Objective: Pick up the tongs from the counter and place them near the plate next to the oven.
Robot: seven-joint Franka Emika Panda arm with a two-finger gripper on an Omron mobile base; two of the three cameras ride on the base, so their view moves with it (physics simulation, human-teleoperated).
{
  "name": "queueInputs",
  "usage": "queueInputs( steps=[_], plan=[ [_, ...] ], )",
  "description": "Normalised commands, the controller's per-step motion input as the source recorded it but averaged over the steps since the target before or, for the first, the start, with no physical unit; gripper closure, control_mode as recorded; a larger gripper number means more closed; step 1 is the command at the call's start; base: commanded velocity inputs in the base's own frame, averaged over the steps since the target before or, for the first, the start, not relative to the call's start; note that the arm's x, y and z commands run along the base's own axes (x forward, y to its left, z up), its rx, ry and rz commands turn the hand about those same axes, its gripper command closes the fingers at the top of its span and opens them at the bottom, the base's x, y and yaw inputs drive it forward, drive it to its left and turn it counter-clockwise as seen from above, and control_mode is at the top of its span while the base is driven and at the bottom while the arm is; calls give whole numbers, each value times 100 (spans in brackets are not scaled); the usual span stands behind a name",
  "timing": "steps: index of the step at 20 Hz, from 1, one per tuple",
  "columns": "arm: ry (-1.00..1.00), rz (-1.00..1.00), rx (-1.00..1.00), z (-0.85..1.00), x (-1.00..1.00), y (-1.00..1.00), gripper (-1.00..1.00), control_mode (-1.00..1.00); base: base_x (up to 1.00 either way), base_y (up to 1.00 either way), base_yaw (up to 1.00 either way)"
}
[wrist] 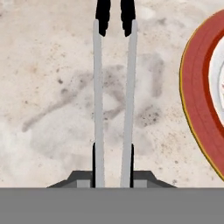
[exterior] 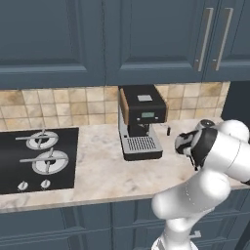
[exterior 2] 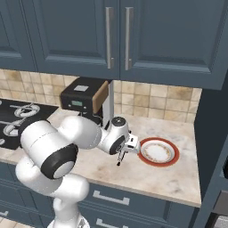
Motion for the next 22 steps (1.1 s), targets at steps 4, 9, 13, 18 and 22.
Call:
queueInputs(
  steps=[4, 9, 13, 18, 22],
  plan=[
    [0, 0, 0, -16, 10, 0, 100, -100, 0, 0, 0],
    [0, 0, 0, -17, 10, 0, 100, -100, 0, 0, 0],
    [0, 0, 0, -17, 10, 0, 100, -100, 0, 0, 0],
    [0, 0, 0, -22, 14, 0, 100, -100, 0, 0, 0],
    [0, 0, 0, -21, 16, 0, 100, -100, 0, 0, 0]
  ],
)
